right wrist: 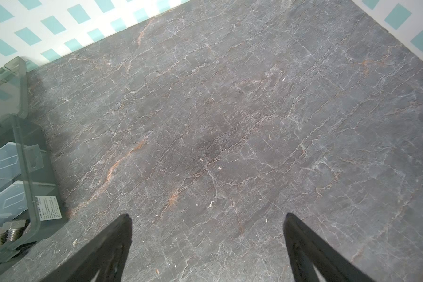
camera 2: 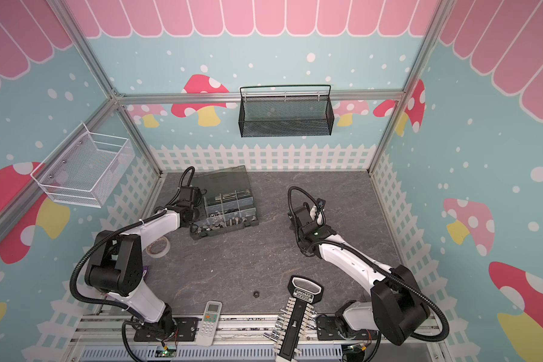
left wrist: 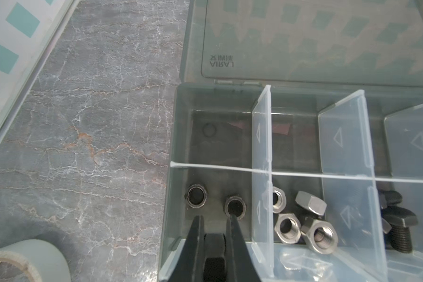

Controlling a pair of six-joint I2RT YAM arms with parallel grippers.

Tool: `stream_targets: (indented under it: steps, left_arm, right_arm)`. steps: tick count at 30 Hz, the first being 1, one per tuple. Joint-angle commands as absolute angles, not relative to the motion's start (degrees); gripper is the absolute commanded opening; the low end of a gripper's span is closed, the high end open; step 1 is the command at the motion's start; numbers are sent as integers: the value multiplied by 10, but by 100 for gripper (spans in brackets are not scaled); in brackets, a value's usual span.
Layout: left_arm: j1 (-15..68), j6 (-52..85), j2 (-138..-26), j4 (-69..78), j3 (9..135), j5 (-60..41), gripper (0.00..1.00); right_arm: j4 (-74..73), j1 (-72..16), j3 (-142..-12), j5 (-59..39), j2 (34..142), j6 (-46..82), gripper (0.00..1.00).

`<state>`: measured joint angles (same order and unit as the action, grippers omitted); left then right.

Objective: Sort the screws and nuts into containers
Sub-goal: 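Carry the black nut into the nut compartment and open the left gripper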

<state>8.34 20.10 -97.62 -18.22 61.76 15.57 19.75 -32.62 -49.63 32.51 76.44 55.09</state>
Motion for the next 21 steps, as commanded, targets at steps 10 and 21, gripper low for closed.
stream_targets:
  steps: [10, 21]
  left_arm:
    - [69, 186, -1007, -187, 659, 137, 32]
    - [69, 191, -967, -198, 645, 123, 43]
  right_arm:
    - [207, -323, -505, 330, 765, 556, 98]
    - [207, -323, -506, 330, 768, 556, 98]
